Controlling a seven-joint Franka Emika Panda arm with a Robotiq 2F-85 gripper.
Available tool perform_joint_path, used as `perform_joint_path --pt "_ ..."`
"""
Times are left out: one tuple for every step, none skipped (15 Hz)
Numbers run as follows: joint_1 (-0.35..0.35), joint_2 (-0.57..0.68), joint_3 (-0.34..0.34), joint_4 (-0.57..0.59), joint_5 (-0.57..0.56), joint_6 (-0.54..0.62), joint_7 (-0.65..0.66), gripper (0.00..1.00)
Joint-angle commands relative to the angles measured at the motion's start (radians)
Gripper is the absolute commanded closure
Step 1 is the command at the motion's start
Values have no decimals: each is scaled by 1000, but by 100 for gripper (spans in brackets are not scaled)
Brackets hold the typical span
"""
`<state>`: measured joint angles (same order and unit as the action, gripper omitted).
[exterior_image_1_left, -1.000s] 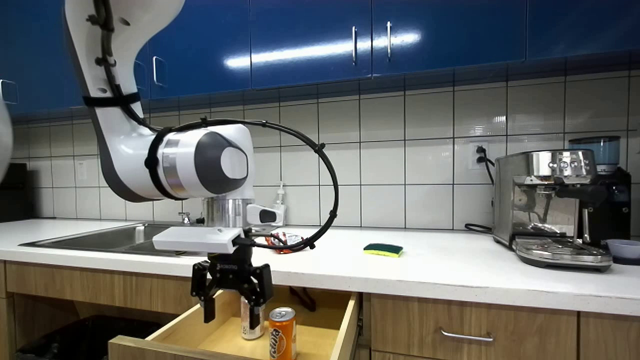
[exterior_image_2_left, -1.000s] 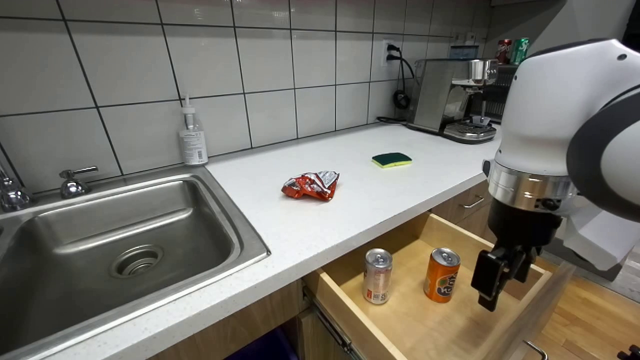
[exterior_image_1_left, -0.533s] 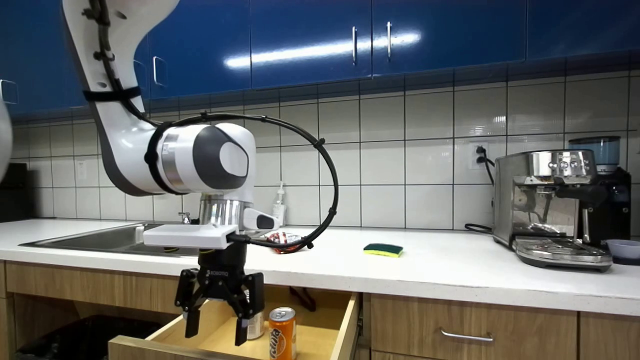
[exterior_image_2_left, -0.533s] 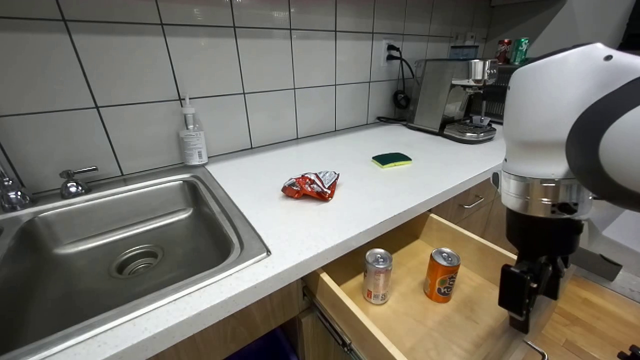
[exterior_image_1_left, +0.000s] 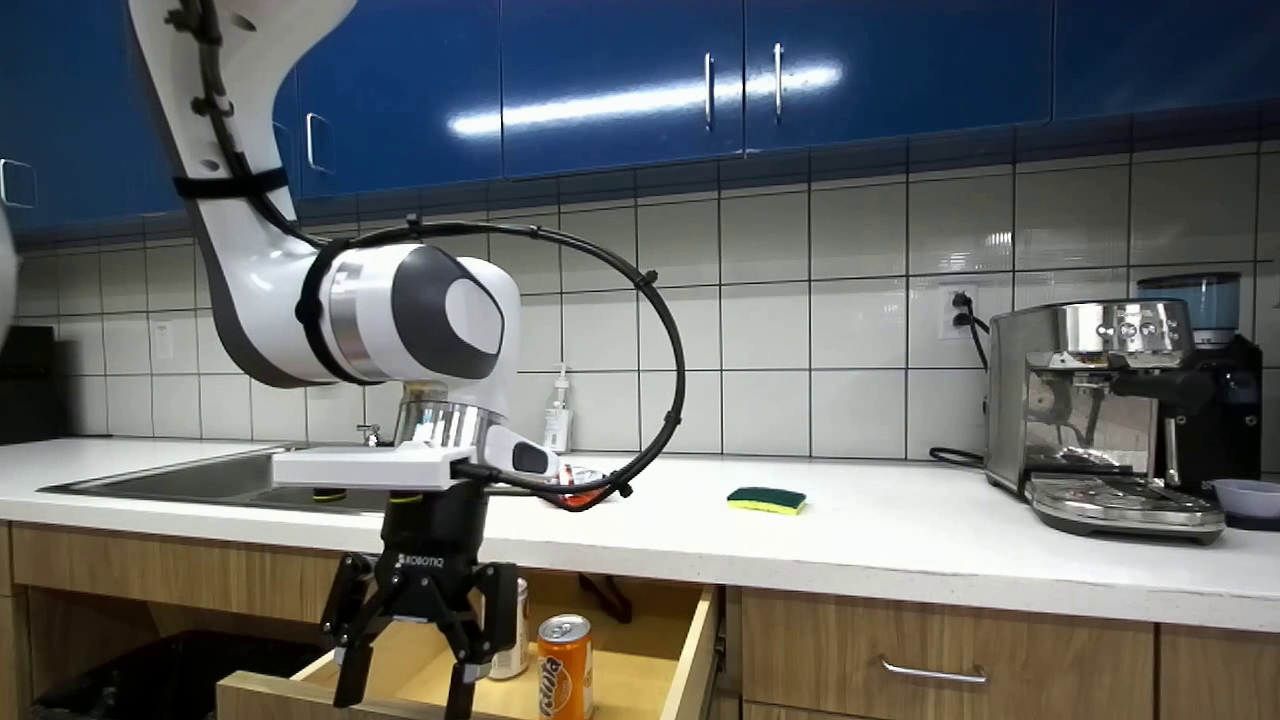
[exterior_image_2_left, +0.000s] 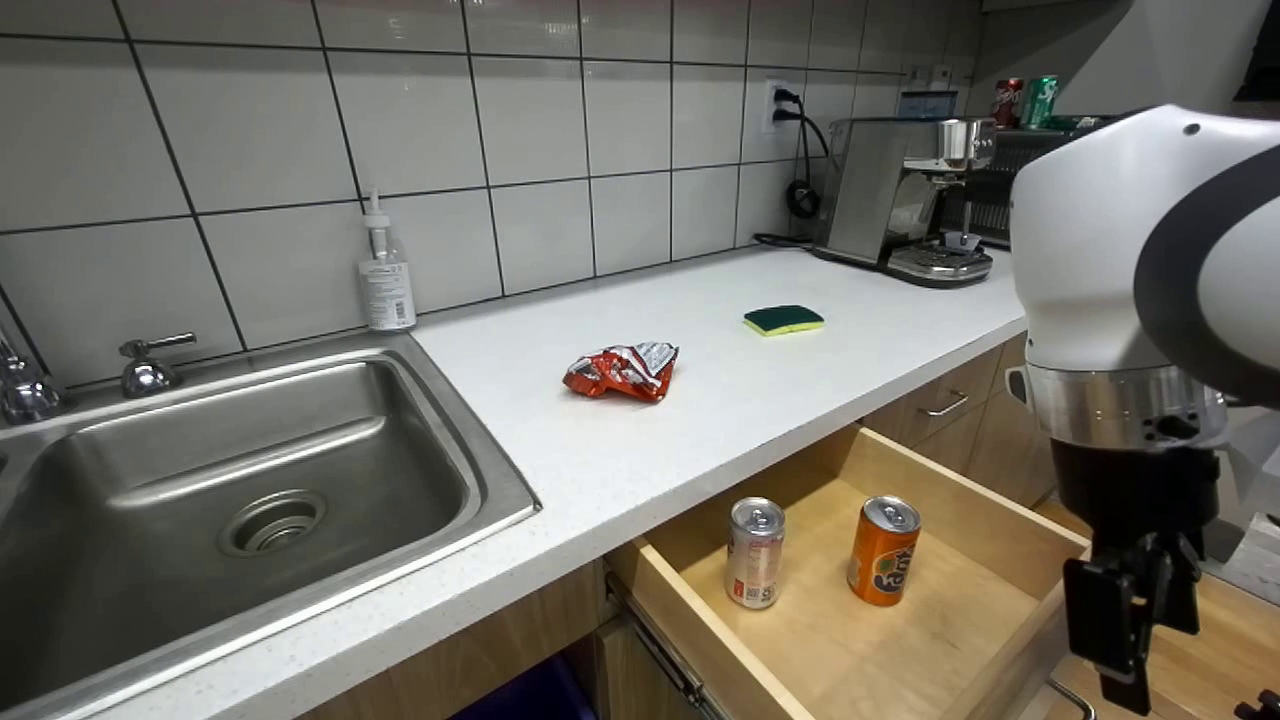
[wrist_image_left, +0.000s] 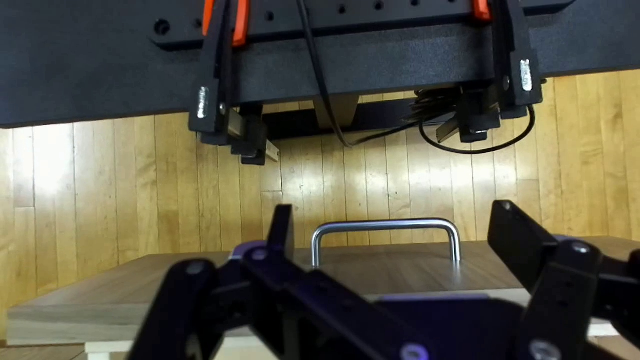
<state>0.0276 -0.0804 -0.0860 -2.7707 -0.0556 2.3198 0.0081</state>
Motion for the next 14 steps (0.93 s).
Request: perform_joint_path --pt "-34 19 10 24 9 -38 -32 0" --pt "-37 28 9 29 14 -35 -39 0" --pt "-39 41 9 37 15 -30 -40 0" --pt "-40 53 10 43 15 -29 -43 0" --pt "-41 63 10 49 15 -27 -44 0" --pt "-42 74 10 57 16 -26 -47 0" --pt "-42 89 11 67 18 -25 -50 0" --pt "-42 101 12 76 22 -24 -56 0" --pt "-42 112 13 84 23 -23 -60 0" --pt "-42 125 13 93 22 -23 -62 0" --pt "-42 138 14 102 26 -25 -68 0" --pt "-42 152 15 112 29 -30 -72 0" --pt "-41 165 17 120 31 -32 -76 0" --pt "-41 178 19 128 34 -36 -79 0"
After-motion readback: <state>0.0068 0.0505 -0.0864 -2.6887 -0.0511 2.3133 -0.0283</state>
